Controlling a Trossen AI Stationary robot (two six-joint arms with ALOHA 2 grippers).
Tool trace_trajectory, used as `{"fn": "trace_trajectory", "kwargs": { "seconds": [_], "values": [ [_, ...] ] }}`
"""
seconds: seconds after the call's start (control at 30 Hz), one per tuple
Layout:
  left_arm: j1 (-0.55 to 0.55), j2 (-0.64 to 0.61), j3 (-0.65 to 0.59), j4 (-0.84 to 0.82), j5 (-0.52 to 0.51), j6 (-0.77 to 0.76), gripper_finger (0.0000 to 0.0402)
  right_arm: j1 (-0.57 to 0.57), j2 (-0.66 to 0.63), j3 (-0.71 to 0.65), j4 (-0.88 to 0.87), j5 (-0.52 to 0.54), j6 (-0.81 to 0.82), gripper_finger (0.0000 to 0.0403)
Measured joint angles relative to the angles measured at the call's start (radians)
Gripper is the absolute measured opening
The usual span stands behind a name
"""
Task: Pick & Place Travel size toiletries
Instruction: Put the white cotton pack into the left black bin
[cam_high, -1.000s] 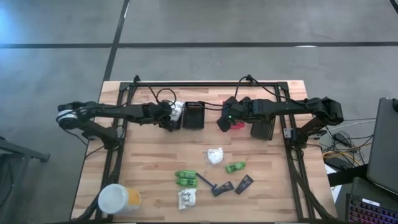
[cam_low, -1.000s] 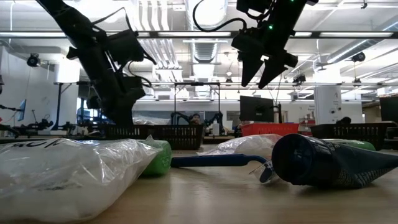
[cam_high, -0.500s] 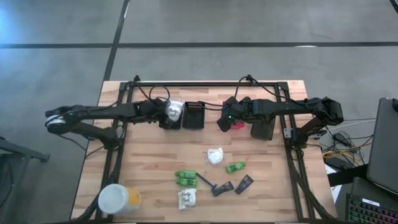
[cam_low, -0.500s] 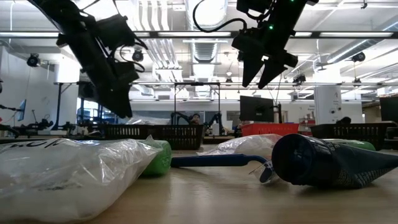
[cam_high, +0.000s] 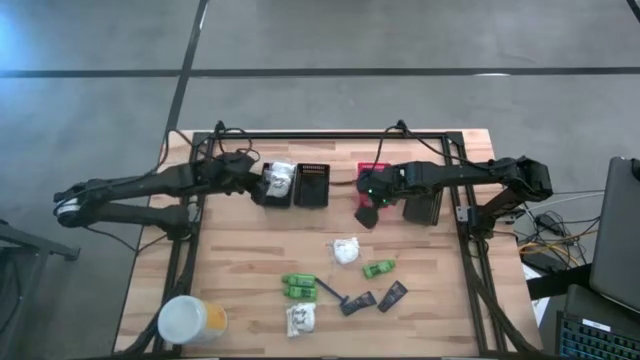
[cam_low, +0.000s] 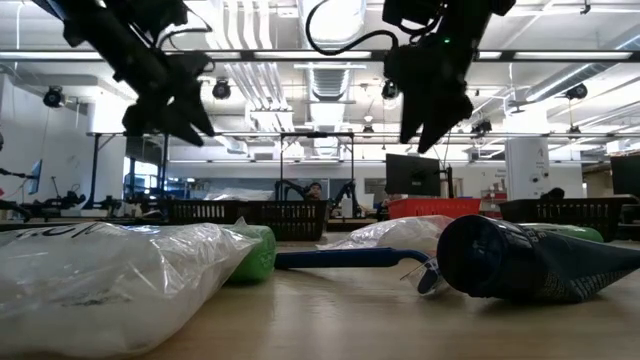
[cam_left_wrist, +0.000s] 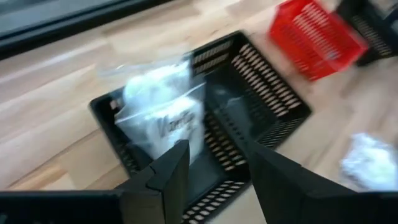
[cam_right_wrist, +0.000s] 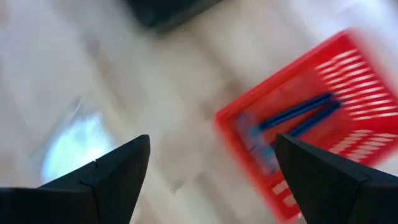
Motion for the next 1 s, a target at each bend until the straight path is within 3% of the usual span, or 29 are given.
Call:
{"fn": "trace_trajectory", "kwargs": {
  "seconds": [0.23,0.37,0.6,0.8,1.0],
  "values": [
    [0.001,-0.045,0.012,0.000,0.013,0.003,0.0167,0.111,0.000,-0.076,-0.032,-0.049,-0.219,0.0354],
    [0.000,-0.035,0.006,-0.007,0.111,0.012,0.0167,0.190,0.012,-0.098,-0.028,-0.066,-0.271,0.0348],
    [-0.030,0.012,0.005,-0.001,0.395,0.015,0.0167,0.229,0.026,-0.082,-0.028,-0.047,-0.024,0.0330],
    [-0.092,0.025,0.004,-0.002,0.532,0.050,0.0167,0.228,0.026,-0.058,-0.025,-0.011,0.217,0.0331],
    [-0.137,0.024,0.004,-0.010,0.553,0.127,0.0167,0.228,0.025,-0.054,-0.022,-0.012,0.409,0.0345]
  ]
}}
